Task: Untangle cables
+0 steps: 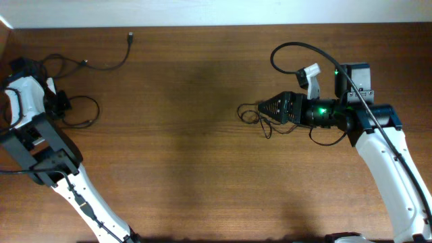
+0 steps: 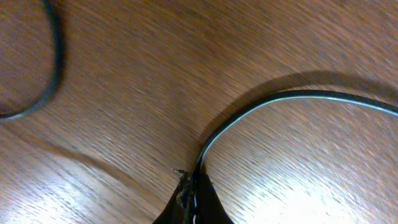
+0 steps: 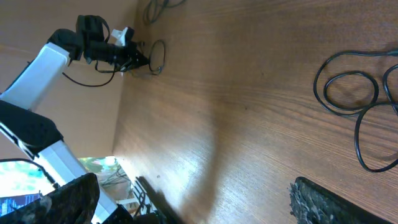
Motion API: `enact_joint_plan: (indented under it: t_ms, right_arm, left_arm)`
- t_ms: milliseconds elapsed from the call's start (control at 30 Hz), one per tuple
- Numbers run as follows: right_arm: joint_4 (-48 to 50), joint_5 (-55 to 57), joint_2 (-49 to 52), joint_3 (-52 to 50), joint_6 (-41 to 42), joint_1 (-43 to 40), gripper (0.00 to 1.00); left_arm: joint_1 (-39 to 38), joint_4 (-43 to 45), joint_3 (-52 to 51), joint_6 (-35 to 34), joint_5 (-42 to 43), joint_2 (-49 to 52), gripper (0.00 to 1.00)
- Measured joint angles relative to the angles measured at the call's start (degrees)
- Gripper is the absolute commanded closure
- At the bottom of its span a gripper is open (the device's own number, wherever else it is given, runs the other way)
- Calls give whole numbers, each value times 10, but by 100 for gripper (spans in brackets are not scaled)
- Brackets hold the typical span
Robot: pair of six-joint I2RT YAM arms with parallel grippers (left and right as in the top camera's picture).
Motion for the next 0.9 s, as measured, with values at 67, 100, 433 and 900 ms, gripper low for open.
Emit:
enact_joint_plan:
  t_ms: [67, 100, 433, 900]
  right_arm:
    - [0, 0, 0, 0, 0, 0, 2]
    - [0, 0, 0, 0, 0, 0, 2]
    - [0, 0, 0, 0, 0, 0, 2]
    - [-3, 0, 0, 0, 0, 0, 2]
  left_arm:
    - [3, -6, 19, -13, 0, 9, 100]
    - [5, -9, 34, -21, 1, 16, 100]
    - [7, -12, 100, -71, 64, 24, 97]
    - [8, -28, 100, -81, 72, 25, 25]
